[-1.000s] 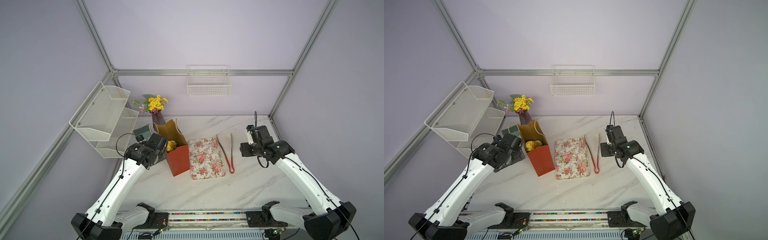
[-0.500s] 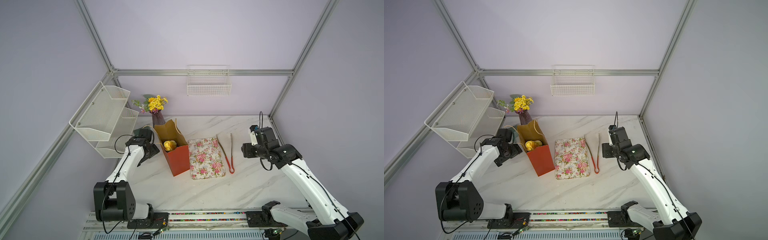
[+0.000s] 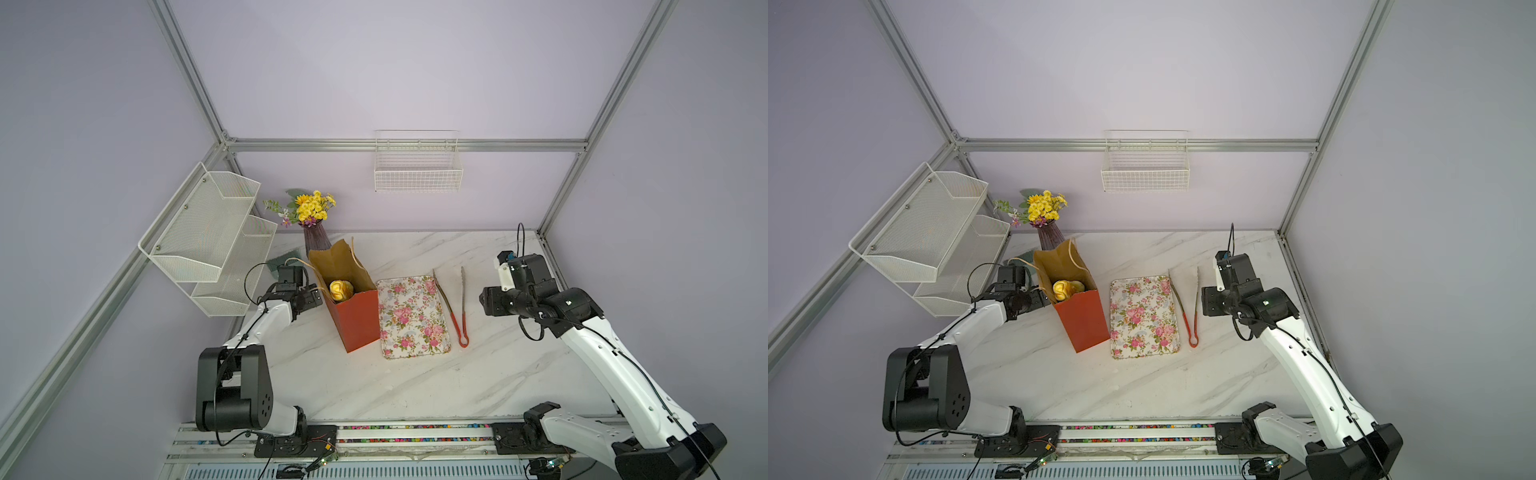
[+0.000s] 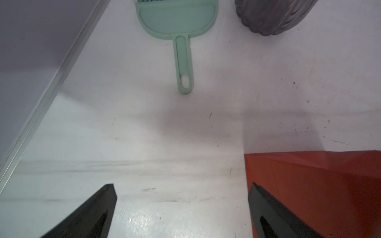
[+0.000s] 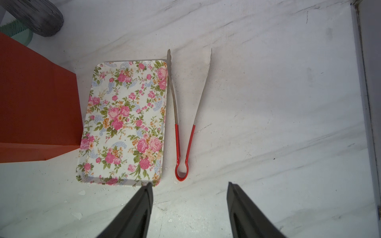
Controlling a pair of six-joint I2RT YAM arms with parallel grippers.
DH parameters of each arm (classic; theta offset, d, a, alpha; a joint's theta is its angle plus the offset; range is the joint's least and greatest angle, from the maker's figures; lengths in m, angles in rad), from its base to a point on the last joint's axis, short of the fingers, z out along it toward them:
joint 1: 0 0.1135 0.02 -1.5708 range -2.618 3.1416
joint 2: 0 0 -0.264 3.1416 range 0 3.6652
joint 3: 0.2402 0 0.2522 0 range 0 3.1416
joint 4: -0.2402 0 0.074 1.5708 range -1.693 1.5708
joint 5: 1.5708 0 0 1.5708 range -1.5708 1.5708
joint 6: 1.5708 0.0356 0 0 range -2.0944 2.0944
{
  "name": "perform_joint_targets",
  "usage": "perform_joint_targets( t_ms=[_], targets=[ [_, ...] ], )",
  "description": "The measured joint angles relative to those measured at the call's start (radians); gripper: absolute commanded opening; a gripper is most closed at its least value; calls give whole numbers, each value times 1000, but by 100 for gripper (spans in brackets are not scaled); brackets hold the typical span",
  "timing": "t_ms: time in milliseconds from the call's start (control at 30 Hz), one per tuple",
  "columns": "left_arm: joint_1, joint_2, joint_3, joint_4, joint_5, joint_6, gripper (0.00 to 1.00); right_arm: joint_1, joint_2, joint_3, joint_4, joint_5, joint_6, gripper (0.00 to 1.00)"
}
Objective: Pack bread into a paper bag
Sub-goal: Reset both arms
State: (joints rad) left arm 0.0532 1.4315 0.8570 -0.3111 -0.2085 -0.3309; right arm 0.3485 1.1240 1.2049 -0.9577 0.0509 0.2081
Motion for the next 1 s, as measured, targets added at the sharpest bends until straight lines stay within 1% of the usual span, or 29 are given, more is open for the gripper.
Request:
perform_joint_targets(
  t_ms=[100,167,233,367,433,567,667,700,733,800,867,1000],
  targets=[
    [0,-53,-105,173,15,85,100,0,8,-4,5,-11,5,64],
    [0,-56,-164,304,27,133,100,0,11,-11,10,-19,9,64],
    [1,-10,-186,404,42,166,100,0,20,-15,16,-24,14,64],
    [2,125,-200,568,57,215,100,0,40,-25,29,-31,20,64],
    [3,148,-241,656,71,231,100,0,40,-43,38,-33,26,65],
    [3,130,-345,810,98,259,100,0,19,-135,89,-21,55,75],
    [1,126,-476,1047,101,277,100,0,-7,-235,137,1,85,88],
    [-1,130,-499,1077,103,284,100,0,-15,-262,152,10,93,93],
    [-3,132,-506,1070,108,290,100,0,-23,-291,173,24,99,97],
    [-8,132,-495,1067,117,296,100,0,-39,-344,230,64,101,97],
    [-9,133,-493,1133,123,301,100,0,-51,-396,301,123,93,97],
    [-9,133,-483,1155,124,303,100,0,-53,-505,491,279,21,97]
  ],
)
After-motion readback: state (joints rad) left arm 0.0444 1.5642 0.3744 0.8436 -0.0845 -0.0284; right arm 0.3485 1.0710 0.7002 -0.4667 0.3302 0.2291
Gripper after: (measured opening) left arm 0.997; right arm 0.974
